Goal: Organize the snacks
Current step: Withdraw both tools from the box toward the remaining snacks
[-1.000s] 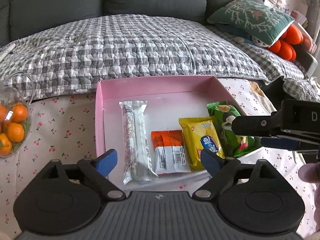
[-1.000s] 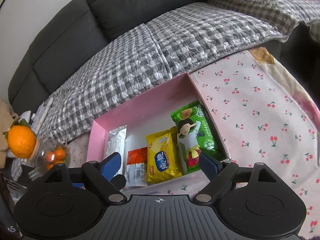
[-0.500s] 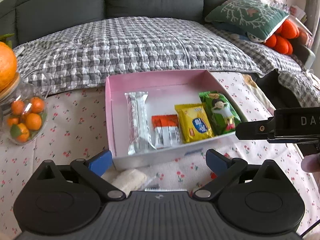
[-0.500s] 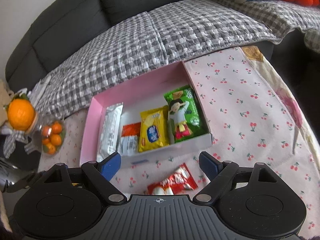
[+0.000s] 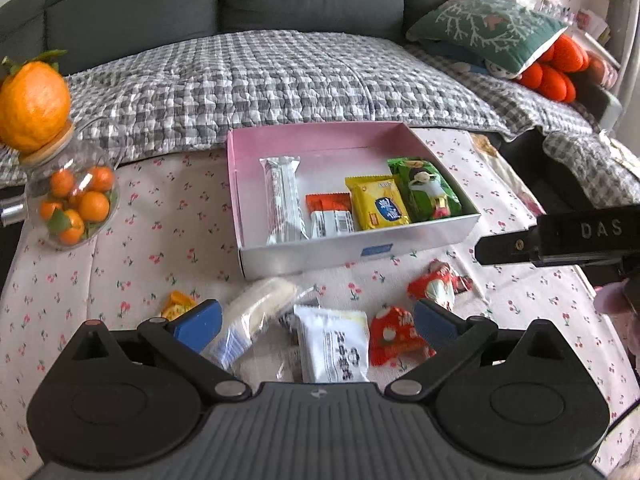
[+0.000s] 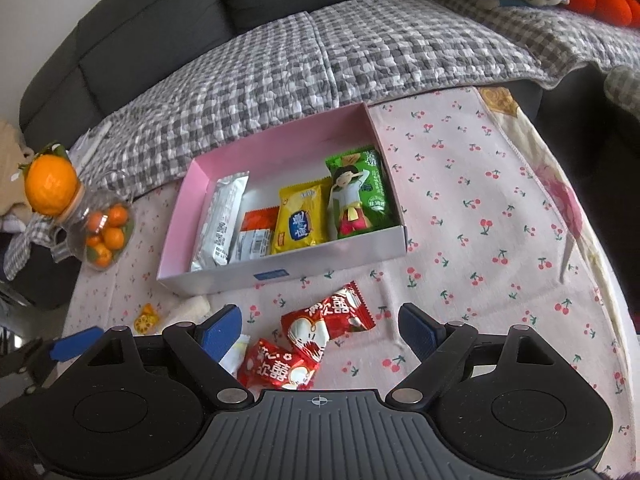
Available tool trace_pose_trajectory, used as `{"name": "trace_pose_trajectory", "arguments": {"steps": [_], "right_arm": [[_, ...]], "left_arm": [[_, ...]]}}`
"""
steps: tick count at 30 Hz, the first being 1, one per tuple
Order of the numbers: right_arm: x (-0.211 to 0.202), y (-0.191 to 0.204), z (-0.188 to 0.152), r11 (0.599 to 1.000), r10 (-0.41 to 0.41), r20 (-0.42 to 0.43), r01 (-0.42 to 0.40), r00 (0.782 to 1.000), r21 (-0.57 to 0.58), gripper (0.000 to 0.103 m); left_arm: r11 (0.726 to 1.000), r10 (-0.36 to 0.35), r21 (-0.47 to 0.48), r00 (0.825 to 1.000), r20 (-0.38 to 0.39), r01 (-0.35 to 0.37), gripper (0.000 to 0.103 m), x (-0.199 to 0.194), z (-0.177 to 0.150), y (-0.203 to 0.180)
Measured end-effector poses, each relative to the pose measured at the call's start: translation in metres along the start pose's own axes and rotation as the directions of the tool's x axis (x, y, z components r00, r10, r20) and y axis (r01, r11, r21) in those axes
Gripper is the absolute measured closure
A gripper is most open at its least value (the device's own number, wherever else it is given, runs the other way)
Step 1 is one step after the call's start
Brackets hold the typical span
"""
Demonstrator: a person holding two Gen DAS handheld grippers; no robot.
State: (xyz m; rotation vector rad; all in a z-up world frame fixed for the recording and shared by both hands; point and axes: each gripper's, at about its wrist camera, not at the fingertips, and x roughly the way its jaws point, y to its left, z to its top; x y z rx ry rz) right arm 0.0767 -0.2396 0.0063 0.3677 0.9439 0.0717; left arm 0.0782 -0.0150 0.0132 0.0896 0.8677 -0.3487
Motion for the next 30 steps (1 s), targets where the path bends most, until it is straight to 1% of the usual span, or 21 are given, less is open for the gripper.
{"name": "trace_pose_trajectory", "arguments": {"steps": [4,6,9,11,17,21,25,27,30], "right_arm": [[-0.008,0.003,-0.009,0.998,-0.017,0.027,0.019,0.999,-0.066,0.015],[-0.011,0.002,-0.013,0.997,-0.002,0.023,0.003,1.0,-0.082,0.015],[-0.016,-0.001,-0.021,0.995,0.024,0.013,-0.022,1.0,-0.093,0.015],[-0.017,-0.002,-0.027,0.994,0.025,0.008,-0.024,1.0,-0.103,0.015],[-0.014,0.002,-0.051,0.988,0.024,-0.029,-0.029,0.999,-0.155,0.015],[-0.009,0.009,-0.072,0.976,0.062,-0.056,-0.072,0.997,-0.205,0.015],[-0.005,0.015,-0.089,0.96,0.091,-0.064,-0.104,0.994,-0.259,0.015],[-0.002,0.017,-0.097,0.949,0.091,-0.063,-0.106,0.994,-0.296,0.015],[0.003,0.019,-0.107,0.934,0.084,-0.07,-0.103,0.994,-0.342,0.015]], "left_arm": [[1.0,0.008,-0.005,1.0,-0.014,-0.008,0.001,-0.002,-0.011,0.004],[1.0,0.005,-0.003,1.0,-0.011,-0.005,0.001,-0.004,-0.015,0.008],[1.0,0.03,0.005,1.0,-0.01,-0.03,0.001,-0.006,-0.022,0.013],[0.999,0.041,0.003,0.999,-0.014,-0.041,0.001,-0.008,-0.026,0.017],[0.999,0.036,-0.015,0.999,-0.03,-0.037,0.001,-0.013,-0.04,0.029],[0.998,0.067,-0.006,0.997,-0.029,-0.068,0.001,-0.016,-0.052,0.035],[0.995,0.091,-0.027,0.995,-0.038,-0.092,0.001,-0.015,-0.066,0.044],[0.995,0.089,-0.046,0.995,-0.044,-0.091,0.003,-0.014,-0.072,0.049],[0.994,0.079,-0.069,0.995,-0.055,-0.082,0.009,-0.01,-0.08,0.056]]}}
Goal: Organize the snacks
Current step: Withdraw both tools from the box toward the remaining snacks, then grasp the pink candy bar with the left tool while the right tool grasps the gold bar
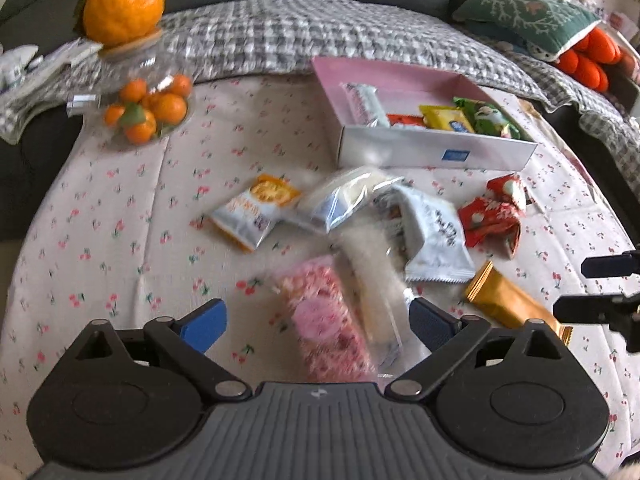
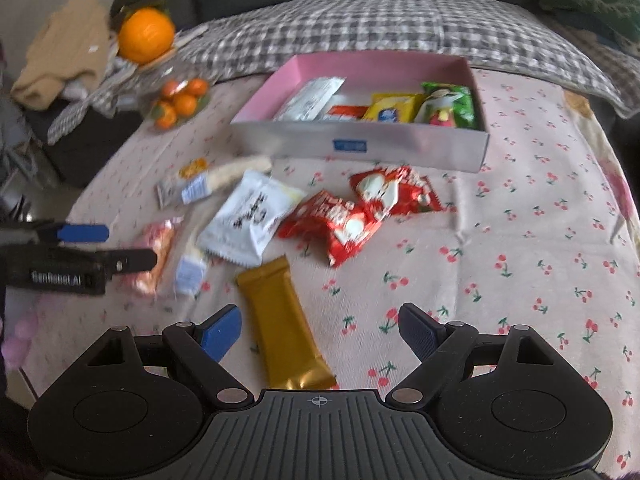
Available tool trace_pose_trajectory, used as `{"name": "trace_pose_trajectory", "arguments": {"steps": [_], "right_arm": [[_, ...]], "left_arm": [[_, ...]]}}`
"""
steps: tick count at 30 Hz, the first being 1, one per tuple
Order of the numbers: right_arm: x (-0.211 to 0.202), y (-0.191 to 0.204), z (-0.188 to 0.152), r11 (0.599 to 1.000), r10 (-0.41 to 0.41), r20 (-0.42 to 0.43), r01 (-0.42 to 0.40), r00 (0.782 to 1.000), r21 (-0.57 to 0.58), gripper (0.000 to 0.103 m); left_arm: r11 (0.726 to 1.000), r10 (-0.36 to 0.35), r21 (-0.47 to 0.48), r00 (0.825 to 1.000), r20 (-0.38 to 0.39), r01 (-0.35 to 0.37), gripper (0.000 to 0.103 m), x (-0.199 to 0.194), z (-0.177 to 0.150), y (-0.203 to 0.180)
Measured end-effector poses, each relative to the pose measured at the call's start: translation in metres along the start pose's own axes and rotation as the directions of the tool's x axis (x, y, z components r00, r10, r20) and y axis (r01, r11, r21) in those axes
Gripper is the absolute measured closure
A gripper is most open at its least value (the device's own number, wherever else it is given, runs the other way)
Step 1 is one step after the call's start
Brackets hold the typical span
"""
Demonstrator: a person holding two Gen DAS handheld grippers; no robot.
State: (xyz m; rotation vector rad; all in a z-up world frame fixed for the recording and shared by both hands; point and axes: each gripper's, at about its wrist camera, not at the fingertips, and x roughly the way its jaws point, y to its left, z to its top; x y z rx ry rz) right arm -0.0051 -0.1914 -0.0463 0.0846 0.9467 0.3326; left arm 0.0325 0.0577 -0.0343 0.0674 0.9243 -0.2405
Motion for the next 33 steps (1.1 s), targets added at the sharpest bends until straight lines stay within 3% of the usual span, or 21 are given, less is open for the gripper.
{"name": "trace_pose_trajectory", "arguments": {"steps": [7,15,20,33], "right_arm": [[0.016,0.009,-0.01,0.999,-0.02,-0.043,0.018,0.999,-0.05,0.015],[0.027,0.023,-0.014,0.989,-0.066,-0.042,0.06,0.997,-0.137,0.015],[0.03,0.029,-0.014,0.981,-0.085,-0.042,0.076,0.996,-0.179,0.015],[0.034,0.038,-0.007,0.976,-0.105,-0.045,0.094,0.994,-0.199,0.018]], "left_arm": [[0.997,-0.043,-0.06,0.997,-0.064,0.04,0.029,0.012,-0.005,0.006],[0.996,-0.08,-0.045,0.994,-0.071,0.077,0.046,0.013,-0.007,0.003],[0.994,-0.095,-0.062,0.992,-0.084,0.09,0.063,0.013,-0.006,0.007],[0.995,-0.064,-0.083,0.992,-0.112,0.055,0.072,0.008,-0.004,0.012]]}}
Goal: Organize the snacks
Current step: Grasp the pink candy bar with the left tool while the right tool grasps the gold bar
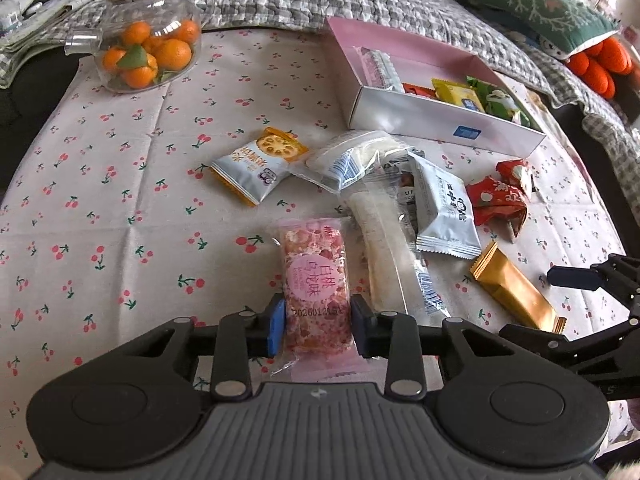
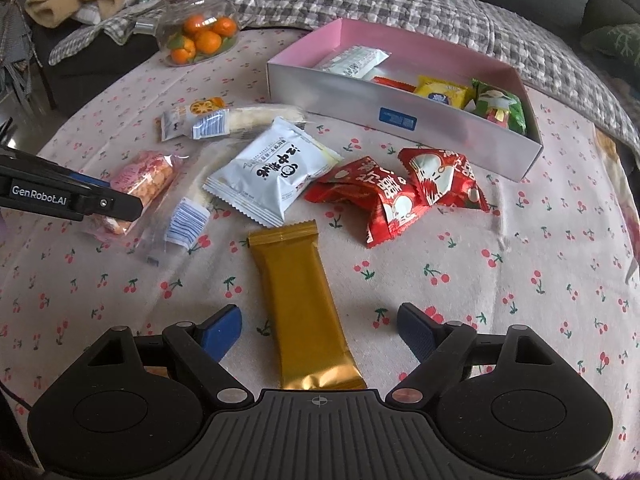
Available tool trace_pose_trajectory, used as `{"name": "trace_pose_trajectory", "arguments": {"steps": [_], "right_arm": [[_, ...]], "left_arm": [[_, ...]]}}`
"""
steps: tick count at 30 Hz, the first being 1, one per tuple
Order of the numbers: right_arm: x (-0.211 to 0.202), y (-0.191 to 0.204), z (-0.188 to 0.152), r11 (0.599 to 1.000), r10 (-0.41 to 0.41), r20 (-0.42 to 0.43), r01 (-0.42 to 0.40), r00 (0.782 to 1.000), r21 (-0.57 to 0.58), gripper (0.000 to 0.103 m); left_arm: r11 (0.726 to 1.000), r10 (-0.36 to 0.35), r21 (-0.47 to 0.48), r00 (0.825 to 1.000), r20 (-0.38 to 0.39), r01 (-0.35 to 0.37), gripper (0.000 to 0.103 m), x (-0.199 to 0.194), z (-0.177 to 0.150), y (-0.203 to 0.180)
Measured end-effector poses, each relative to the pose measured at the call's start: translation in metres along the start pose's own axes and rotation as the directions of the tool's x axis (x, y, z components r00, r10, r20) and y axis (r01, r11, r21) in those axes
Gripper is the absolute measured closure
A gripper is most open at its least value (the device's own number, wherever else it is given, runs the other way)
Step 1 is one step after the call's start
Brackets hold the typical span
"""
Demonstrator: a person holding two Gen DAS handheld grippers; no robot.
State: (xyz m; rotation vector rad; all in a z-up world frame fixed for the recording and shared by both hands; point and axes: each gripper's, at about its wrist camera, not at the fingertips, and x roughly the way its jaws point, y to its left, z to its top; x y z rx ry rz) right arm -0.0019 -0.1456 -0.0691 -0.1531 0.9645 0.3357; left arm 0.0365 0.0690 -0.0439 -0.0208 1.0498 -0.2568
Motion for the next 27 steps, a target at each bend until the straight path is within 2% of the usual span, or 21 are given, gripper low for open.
{"name": "trace_pose_trajectory", "arguments": {"steps": [2,5,7,9,12,16,27], "right_arm": [[0.0,0.001,0.0,1.0,-0.004,0.0,0.004,1.0,-0.004,0.019],[-0.001,0.002,0.001,1.0,0.006,0.001,-0.006,1.0,-0.004,0.027],[-0.002,0.004,0.002,1.0,0.015,0.002,-0.015,1.0,-0.007,0.036],[-0.003,0.006,0.003,1.0,0.022,0.003,-0.022,1.0,-0.014,0.052],[-0.005,0.009,0.004,0.999,0.025,0.003,-0.024,1.0,-0.024,0.07],[-0.006,0.009,0.006,1.0,0.023,-0.006,-0.023,1.0,-0.013,0.075],[-0.018,-0.006,0.016,0.997,0.023,-0.027,-0.021,0.999,0.08,0.076]], "left_arm": [[1.0,0.003,0.001,1.0,-0.002,-0.003,0.073,-0.001,0.0,0.0],[1.0,0.003,0.001,1.0,-0.003,-0.003,0.073,-0.002,0.001,0.001],[1.0,0.004,0.002,1.0,-0.002,-0.004,0.073,-0.003,0.001,0.001],[1.0,0.005,0.002,1.0,0.001,-0.005,0.073,-0.004,0.001,0.0],[1.0,0.005,-0.002,1.0,0.006,-0.005,0.073,-0.007,0.001,0.0],[1.0,-0.004,-0.007,1.0,0.016,0.004,0.073,-0.011,0.003,0.001],[1.0,-0.029,-0.003,0.998,0.05,0.029,0.073,-0.022,0.01,-0.003]]}}
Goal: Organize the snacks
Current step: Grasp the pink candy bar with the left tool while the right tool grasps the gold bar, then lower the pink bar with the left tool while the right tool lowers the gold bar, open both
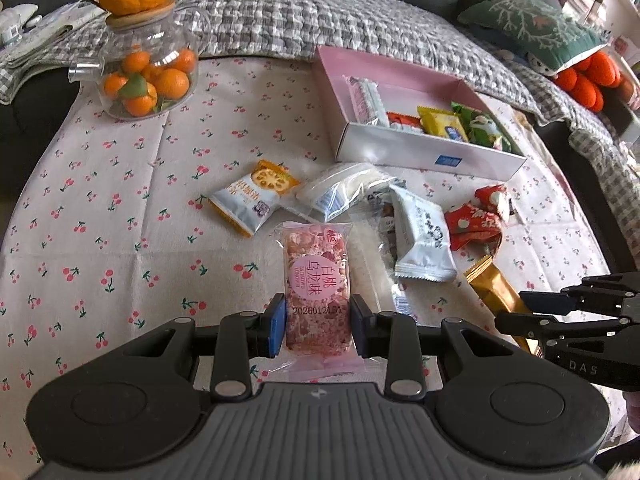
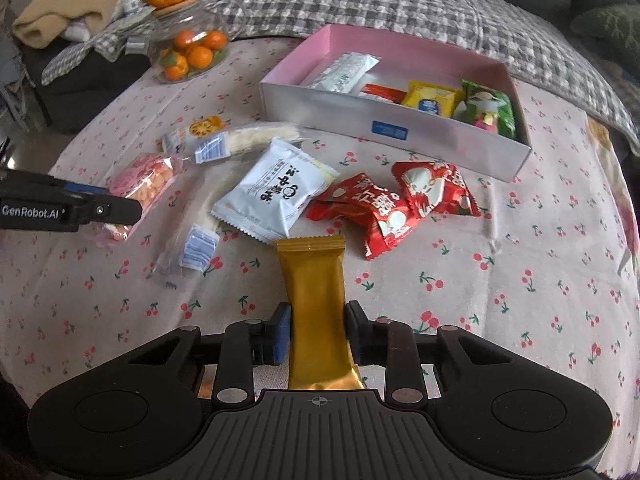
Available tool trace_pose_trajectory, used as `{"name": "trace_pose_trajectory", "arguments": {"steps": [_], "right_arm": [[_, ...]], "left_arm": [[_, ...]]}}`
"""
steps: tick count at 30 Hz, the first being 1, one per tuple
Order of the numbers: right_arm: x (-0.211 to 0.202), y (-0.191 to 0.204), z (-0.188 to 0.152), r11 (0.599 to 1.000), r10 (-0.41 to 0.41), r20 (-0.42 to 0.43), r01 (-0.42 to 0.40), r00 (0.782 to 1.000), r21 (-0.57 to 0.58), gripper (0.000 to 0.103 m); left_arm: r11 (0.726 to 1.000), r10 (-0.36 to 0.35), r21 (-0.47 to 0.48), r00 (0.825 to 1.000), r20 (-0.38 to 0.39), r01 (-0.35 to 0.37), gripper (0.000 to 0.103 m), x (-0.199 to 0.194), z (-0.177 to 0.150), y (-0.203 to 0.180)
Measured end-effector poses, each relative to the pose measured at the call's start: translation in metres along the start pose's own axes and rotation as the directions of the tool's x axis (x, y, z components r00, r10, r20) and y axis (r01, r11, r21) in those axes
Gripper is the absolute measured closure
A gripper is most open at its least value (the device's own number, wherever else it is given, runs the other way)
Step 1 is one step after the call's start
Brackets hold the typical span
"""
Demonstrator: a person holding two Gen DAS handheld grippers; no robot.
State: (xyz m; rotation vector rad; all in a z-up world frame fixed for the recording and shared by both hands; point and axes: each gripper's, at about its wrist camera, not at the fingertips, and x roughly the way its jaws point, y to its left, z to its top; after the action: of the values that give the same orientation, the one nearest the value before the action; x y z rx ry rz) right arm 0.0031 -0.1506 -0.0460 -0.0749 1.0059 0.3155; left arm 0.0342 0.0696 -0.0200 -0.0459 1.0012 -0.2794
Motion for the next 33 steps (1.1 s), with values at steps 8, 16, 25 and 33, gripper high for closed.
{"name": "trace_pose_trajectory", "arguments": {"steps": [8,16,25,33], "right_arm": [[-0.012,-0.013,0.009,0.996,0.016,0.008,-0.017,1.0,0.085,0.076],[-0.023,-0.029,0.023,0.985,0.022,0.04,-0.028,0.999,0.169,0.076],[-0.022,-0.044,0.04,0.97,0.018,0.072,-0.035,0.997,0.24,0.076],[-0.02,-0.068,0.059,0.941,0.017,0.109,-0.053,0.994,0.335,0.076]], "left_arm": [[1.0,-0.027,-0.013,0.999,0.02,0.028,0.073,-0.003,0.008,-0.007],[0.998,-0.051,-0.025,0.998,0.048,0.053,0.073,-0.004,0.019,-0.017],[0.996,-0.082,-0.036,0.994,0.069,0.084,0.073,0.002,0.036,-0.032],[0.993,-0.107,-0.042,0.991,0.085,0.111,0.073,0.01,0.052,-0.045]]}}
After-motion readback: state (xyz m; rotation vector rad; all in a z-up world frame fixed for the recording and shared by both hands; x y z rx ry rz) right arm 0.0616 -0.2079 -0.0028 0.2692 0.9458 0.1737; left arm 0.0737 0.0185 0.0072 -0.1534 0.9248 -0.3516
